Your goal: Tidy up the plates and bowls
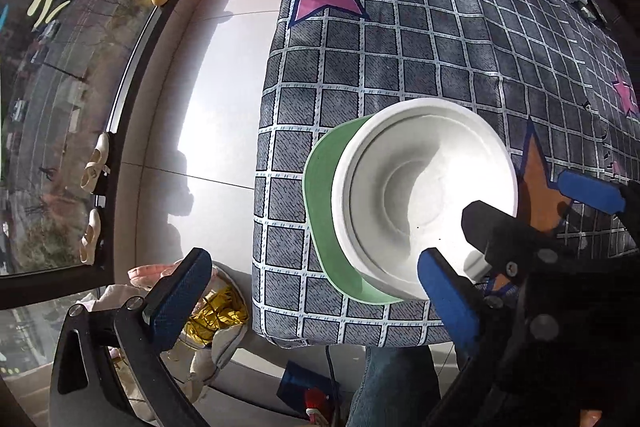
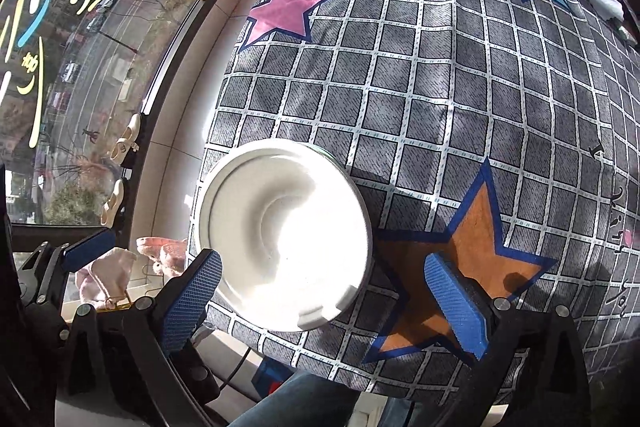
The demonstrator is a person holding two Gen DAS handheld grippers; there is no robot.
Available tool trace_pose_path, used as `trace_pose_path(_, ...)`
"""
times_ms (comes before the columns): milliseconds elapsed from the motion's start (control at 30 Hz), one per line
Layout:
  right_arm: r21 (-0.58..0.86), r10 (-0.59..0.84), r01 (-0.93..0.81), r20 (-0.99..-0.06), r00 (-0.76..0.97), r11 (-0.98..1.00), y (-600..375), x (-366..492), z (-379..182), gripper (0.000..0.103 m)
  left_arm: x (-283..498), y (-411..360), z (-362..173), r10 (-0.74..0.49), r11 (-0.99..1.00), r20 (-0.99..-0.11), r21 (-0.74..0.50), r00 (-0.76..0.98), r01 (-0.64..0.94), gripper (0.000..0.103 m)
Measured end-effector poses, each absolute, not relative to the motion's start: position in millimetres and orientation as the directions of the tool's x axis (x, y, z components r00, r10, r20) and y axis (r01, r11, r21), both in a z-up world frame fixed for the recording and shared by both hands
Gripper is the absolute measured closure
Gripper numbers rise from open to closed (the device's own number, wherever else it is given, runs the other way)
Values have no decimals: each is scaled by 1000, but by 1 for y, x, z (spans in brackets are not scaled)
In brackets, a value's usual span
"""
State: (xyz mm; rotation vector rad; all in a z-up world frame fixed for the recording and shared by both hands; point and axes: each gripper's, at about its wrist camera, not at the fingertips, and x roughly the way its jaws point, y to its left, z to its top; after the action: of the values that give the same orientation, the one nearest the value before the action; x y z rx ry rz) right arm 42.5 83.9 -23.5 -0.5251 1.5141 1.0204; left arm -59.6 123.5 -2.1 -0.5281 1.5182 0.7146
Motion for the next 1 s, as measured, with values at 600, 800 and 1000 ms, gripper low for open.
trace_pose_path(600,184,206,-804,-975,-78,565,72,62,0,1,-51,115,-11,115,792,-938,285,-327,-539,0)
trace_pose_path(800,129,201,-827,-979,-20,547,69,56,3,1,-37,115,-16,133,820,-923,308,-362,-483,0)
trace_pose_path(1000,120,191,-820,-982,-14,560,63,60,0,1,-21,114,-18,142,840,-923,303,-357,-449,0)
